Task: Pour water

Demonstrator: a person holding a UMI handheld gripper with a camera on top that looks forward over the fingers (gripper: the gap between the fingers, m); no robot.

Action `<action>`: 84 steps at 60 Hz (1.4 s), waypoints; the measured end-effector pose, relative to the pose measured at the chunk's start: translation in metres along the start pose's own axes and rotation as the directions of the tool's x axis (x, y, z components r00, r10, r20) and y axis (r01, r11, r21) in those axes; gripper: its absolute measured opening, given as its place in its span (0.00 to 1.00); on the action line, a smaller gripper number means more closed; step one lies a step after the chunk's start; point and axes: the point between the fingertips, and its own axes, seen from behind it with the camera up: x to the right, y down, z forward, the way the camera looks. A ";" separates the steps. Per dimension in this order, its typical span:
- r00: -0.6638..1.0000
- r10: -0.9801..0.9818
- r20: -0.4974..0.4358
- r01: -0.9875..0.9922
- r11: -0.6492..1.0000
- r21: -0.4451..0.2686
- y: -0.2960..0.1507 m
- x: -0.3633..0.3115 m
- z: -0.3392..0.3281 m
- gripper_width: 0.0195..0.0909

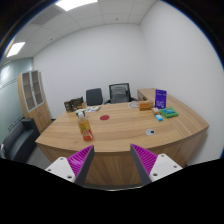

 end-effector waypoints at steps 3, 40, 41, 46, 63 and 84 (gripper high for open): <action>1.000 -0.002 0.003 0.002 1.000 0.000 0.000 -0.002 0.002 0.85; 0.993 -0.069 0.091 0.064 0.997 0.053 0.019 -0.148 0.208 0.85; 0.993 -0.072 0.092 0.067 0.996 0.059 0.018 -0.153 0.219 0.85; 0.992 -0.104 0.073 0.096 0.990 0.105 0.014 -0.169 0.272 0.85; 0.991 -0.127 -0.037 0.132 0.977 0.168 0.003 -0.180 0.377 0.85; 0.977 -0.127 -0.174 0.148 0.983 0.112 -0.016 -0.172 0.401 0.35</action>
